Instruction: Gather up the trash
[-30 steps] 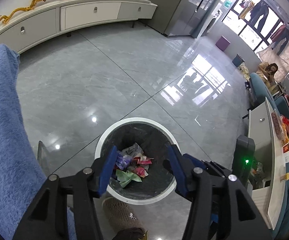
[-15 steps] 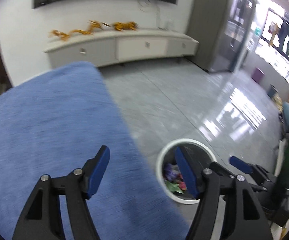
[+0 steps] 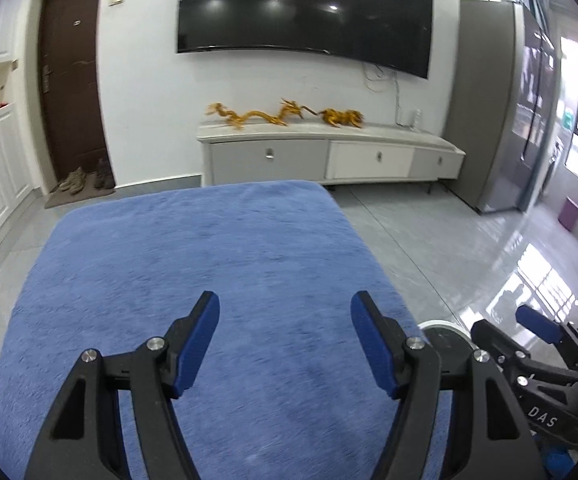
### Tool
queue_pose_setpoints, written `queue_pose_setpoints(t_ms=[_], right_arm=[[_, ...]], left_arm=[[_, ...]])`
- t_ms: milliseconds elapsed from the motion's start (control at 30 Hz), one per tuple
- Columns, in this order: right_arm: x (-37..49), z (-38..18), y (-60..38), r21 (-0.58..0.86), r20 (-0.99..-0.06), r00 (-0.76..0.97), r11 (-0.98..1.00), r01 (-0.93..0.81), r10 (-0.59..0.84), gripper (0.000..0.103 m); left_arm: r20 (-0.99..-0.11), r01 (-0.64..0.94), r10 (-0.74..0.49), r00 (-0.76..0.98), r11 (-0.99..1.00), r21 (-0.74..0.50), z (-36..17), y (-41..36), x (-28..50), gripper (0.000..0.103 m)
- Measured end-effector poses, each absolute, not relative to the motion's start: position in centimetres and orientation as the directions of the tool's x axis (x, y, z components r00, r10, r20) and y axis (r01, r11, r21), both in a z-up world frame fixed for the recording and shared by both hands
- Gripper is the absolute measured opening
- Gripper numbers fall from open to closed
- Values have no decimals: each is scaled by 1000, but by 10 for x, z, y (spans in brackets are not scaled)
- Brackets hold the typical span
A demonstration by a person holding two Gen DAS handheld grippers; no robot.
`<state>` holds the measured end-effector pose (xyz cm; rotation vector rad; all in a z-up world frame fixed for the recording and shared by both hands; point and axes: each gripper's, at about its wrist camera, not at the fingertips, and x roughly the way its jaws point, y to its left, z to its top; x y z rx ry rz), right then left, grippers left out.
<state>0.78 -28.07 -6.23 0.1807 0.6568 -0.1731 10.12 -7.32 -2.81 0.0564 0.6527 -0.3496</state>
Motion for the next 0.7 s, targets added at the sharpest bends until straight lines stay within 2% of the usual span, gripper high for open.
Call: queue_pose_setpoints(t_ms=[533,600,700], right_arm=[[-12,-47,-226,35,-548,816,970,242,-184,95],[-15,-47,-227,32,-545,816,968,249,-192,96],[-21,-44,-231,28,-534,818,963,269,-213,100]], left_arm=[[-538,189,-186,822,981,-50,-17,21,71,74],[-528,185,-179,830,982,-41,-14,20,68,76],[-513,185,-171,841,982,-24,-9,17,59,84]])
